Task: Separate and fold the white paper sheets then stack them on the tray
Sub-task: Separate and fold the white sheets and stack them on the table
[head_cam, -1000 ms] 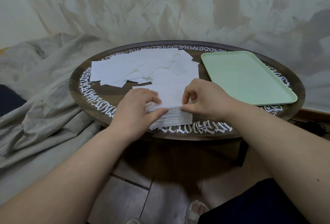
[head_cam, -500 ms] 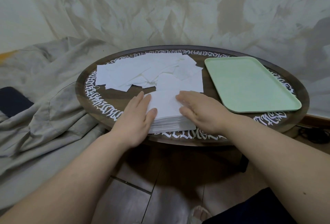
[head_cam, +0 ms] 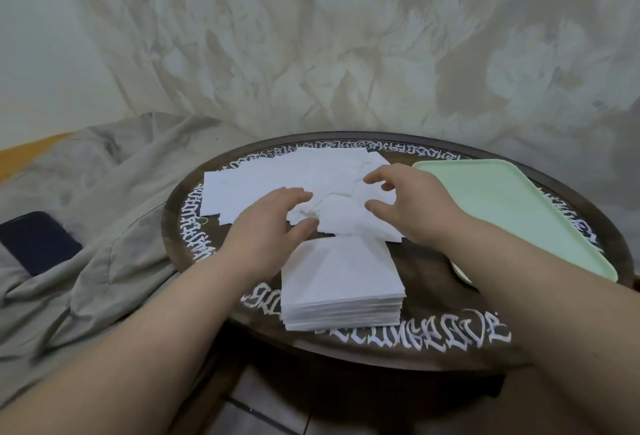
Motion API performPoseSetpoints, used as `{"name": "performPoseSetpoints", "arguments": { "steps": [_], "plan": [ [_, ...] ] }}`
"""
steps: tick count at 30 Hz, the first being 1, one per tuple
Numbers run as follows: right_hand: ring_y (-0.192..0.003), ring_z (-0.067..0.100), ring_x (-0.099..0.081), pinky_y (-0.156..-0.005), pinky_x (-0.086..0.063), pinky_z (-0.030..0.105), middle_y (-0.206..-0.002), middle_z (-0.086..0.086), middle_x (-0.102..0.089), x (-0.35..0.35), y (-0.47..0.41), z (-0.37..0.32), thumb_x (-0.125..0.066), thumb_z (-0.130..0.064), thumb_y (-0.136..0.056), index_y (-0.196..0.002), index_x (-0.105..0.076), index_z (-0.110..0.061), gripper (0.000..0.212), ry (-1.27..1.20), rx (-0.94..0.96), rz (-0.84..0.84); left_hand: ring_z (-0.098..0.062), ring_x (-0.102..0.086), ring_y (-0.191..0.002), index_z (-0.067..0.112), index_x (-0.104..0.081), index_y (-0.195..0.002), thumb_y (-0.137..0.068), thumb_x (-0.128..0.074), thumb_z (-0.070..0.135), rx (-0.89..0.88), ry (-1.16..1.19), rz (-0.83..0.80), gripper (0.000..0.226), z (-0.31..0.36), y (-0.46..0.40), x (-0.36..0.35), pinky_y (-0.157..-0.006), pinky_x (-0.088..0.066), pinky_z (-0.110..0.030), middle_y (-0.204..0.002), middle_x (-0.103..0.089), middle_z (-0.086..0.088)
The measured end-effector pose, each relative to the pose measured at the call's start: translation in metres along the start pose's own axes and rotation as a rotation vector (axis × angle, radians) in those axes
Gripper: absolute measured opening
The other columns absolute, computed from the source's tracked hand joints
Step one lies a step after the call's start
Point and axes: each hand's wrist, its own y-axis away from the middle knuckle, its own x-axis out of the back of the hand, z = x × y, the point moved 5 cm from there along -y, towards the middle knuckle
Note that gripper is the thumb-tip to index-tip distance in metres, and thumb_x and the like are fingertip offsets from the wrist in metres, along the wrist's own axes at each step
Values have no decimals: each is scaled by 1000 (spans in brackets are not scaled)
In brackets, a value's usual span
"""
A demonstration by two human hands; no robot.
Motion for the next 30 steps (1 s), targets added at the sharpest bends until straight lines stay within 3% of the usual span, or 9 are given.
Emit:
{"name": "performPoseSetpoints", "arguments": {
  "steps": [3,6,13,18,22,26,28,30],
  "plan": [
    [-114,16,-54,-91,-41,28,-127,-5,-59,-14,-28,14,-66,-29,-89,-126,-57,-22,39,39,-21,-56,-9,-50,-127,30,-54,-135,-95,-61,36,9,-23,-43,42,-11,-27,-8,-101,-31,-19,-144,-51,13],
    [-112,17,-56,-93,-44,32,-130,-3,-55,-35,-57,30,-67,-33,-87,-129,-54,-23,45,109,-15,-108,-10,-48,-130,28,-55,-135,-93,-64,36,14,-57,-59,44,-26,-58,-21,-103,-30,-19,-142,-53,12],
    [-131,23,-43,-101,-41,35,-156,-3,-22,-79,-112,62,-71,-42,-80,-144,-34,-29,76,222,5,-260,-11,-35,-140,27,-45,-143,-84,-71,48,2,-138,-132,68,-53,-127,-63,-110,-29,-28,-155,-35,7],
    [-122,19,-49,-91,-41,31,-139,-6,-46,-94,-134,61,-56,-47,-89,-135,-44,-28,51,294,123,-174,-14,-37,-139,24,-40,-147,-91,-61,41,11,-187,-152,62,-68,-149,-80,-107,-31,-28,-154,-36,6],
    [-118,21,-52,-91,-45,34,-134,-4,-50,-102,-145,57,-53,-56,-88,-134,-46,-27,55,316,133,-161,-19,-47,-130,21,-47,-142,-94,-56,32,-6,-263,-110,50,-71,-149,-78,-100,-37,-29,-144,-49,5],
    [-117,20,-52,-90,-43,33,-131,-4,-51,-104,-150,55,-56,-66,-81,-138,-42,-28,69,308,106,-230,-23,-54,-123,19,-62,-127,-93,-57,22,32,-248,-44,35,-77,-149,-70,-97,-41,-32,-135,-60,1],
    [-112,22,-53,-87,-44,34,-123,-1,-56,-105,-153,56,-52,-61,-87,-133,-47,-26,58,358,107,-241,-25,-59,-114,18,-69,-114,-91,-55,13,53,-235,-24,27,-79,-148,-66,-92,-46,-33,-125,-66,0],
    [-104,26,-56,-82,-46,36,-112,3,-60,-104,-156,54,-47,-44,-96,-121,-55,-20,36,449,150,-201,-26,-62,-105,15,-71,-98,-90,-54,12,35,-219,10,20,-79,-146,-63,-81,-48,-35,-111,-69,1]
  ]
}}
